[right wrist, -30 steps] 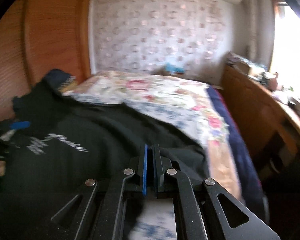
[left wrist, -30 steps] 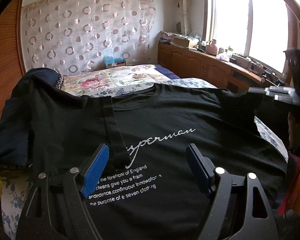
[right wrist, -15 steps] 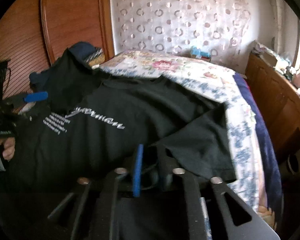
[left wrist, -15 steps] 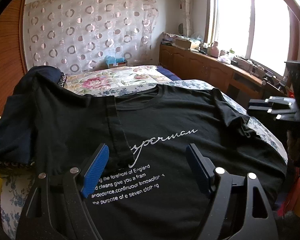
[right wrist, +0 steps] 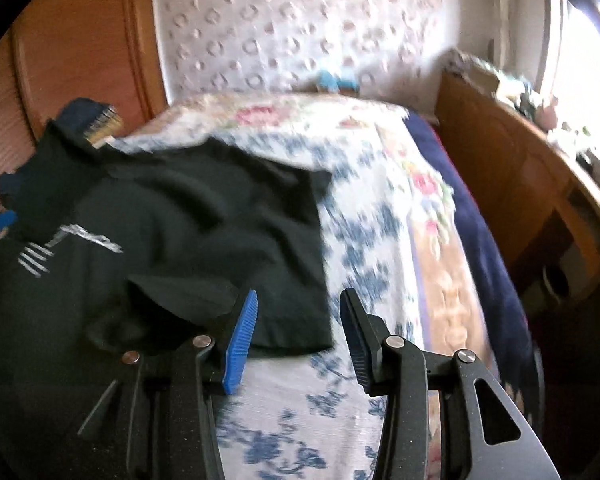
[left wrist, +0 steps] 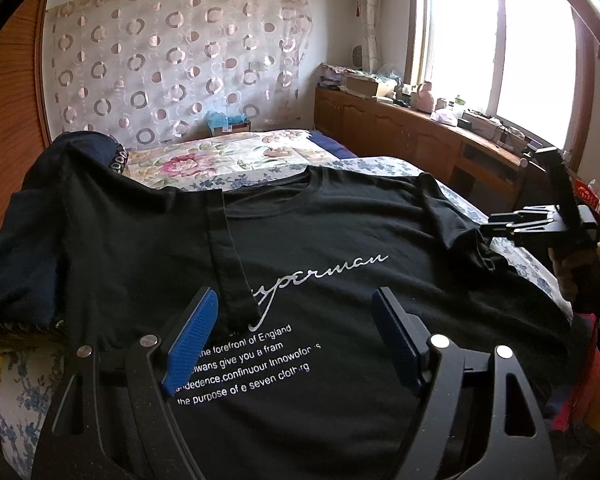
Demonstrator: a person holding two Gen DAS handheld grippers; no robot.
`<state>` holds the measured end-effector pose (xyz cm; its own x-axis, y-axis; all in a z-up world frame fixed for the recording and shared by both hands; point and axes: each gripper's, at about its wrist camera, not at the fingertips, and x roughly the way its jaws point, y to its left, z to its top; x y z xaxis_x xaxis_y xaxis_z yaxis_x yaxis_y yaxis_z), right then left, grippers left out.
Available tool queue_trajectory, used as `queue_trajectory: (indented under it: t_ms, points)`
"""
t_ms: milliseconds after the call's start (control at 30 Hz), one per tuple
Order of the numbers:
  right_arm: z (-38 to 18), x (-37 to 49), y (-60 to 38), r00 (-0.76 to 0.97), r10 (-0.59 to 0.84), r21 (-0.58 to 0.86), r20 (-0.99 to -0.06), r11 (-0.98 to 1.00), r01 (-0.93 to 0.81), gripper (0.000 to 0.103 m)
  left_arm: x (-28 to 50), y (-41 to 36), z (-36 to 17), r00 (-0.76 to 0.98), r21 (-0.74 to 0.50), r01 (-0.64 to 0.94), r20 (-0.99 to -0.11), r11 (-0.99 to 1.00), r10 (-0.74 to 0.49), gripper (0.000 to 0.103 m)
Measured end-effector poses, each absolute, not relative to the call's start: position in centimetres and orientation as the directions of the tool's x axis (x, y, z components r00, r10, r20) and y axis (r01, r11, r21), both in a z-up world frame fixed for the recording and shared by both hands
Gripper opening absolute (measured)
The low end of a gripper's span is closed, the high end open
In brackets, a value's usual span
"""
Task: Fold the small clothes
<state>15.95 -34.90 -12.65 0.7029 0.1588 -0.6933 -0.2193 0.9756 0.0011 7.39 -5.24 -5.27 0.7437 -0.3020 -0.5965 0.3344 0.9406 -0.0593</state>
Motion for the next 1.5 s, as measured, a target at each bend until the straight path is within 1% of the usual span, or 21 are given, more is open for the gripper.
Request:
queue_trajectory:
  t_ms: [100,200,267,300,333,400,633,733,900,967,1033,1067,1133,1200,1500]
  points:
    - [-13.5,16.6,-34.9,0.677,0.142,-0.001,-0.722,0.978,-0.206,0.045,7.4,-5.2,-5.4,0.742,-0.063,0.331,-0.600,0.942,-0.301,0.080]
    - [-13.6,17.3,-34.7,0.674,0.159,0.017,-0.721,0.977,-0.212,0.045,7.4,-4.9,-5.4,0.741,-0.066,0.328,-0.601,0.942,-0.300,0.080]
    - [-13.0,17.1,-35.4,0.667,0.189,0.027,-0.721,0.969,-0.246,0.026,7.4,-4.9,-5.5,0.742,-0.069,0.325,-0.600,0.943,-0.300,0.080]
    - [-12.9,17.3,-35.3,0.657,0.212,0.034,-0.724,0.961,-0.273,0.008,7.4,-4.8,-5.5,0.743,-0.070,0.324,-0.599,0.943,-0.300,0.080]
    - [-12.7,17.3,-34.8,0.648,0.220,0.027,-0.729,0.956,-0.294,0.005,7.4,-4.7,-5.5,0.744,-0.072,0.323,-0.598,0.944,-0.300,0.080]
    - [-11.9,17.2,-33.9,0.659,0.217,-0.003,-0.720,0.949,-0.316,0.005,7.4,-4.6,-5.5,0.746,-0.073,0.319,-0.596,0.945,-0.298,0.080]
    - [-7.0,18.2,-28.0,0.682,0.343,-0.008,-0.645,0.890,-0.456,0.005,7.2,-3.9,-5.5,0.753,-0.078,0.305,-0.591,0.949,-0.290,0.080]
    - [-5.7,19.5,-25.0,0.672,0.377,-0.018,-0.637,0.864,-0.503,0.005,7.2,-3.4,-5.6,0.755,-0.083,0.296,-0.590,0.952,-0.286,0.080]
    - [-5.6,23.0,-22.4,0.652,0.404,-0.006,-0.641,0.847,-0.531,0.005,7.3,-2.5,-5.6,0.759,-0.090,0.280,-0.589,0.956,-0.278,0.080]
    - [-5.6,24.0,-21.8,0.662,0.391,-0.015,-0.640,0.855,-0.519,0.011,7.2,-2.3,-5.7,0.760,-0.092,0.276,-0.589,0.957,-0.276,0.080]
    - [-5.8,24.8,-21.8,0.673,0.375,-0.017,-0.637,0.867,-0.498,0.032,7.3,-2.1,-5.6,0.761,-0.093,0.272,-0.588,0.958,-0.273,0.080]
    - [-6.2,24.9,-22.2,0.675,0.382,-0.007,-0.632,0.868,-0.497,0.036,7.4,-2.0,-5.6,0.763,-0.092,0.270,-0.587,0.958,-0.272,0.080]
    - [-6.3,25.1,-22.7,0.682,0.380,-0.004,-0.625,0.872,-0.490,0.049,7.6,-1.8,-5.6,0.766,-0.095,0.264,-0.584,0.960,-0.269,0.080]
    - [-6.7,24.8,-23.5,0.697,0.348,-0.023,-0.626,0.886,-0.463,0.054,7.9,-1.5,-5.4,0.768,-0.093,0.260,-0.584,0.961,-0.264,0.080]
    - [-11.9,25.9,-26.5,0.681,0.234,-0.043,-0.694,0.930,-0.364,0.054,9.9,1.1,-4.2,0.796,-0.044,0.201,-0.575,0.979,-0.189,0.080]
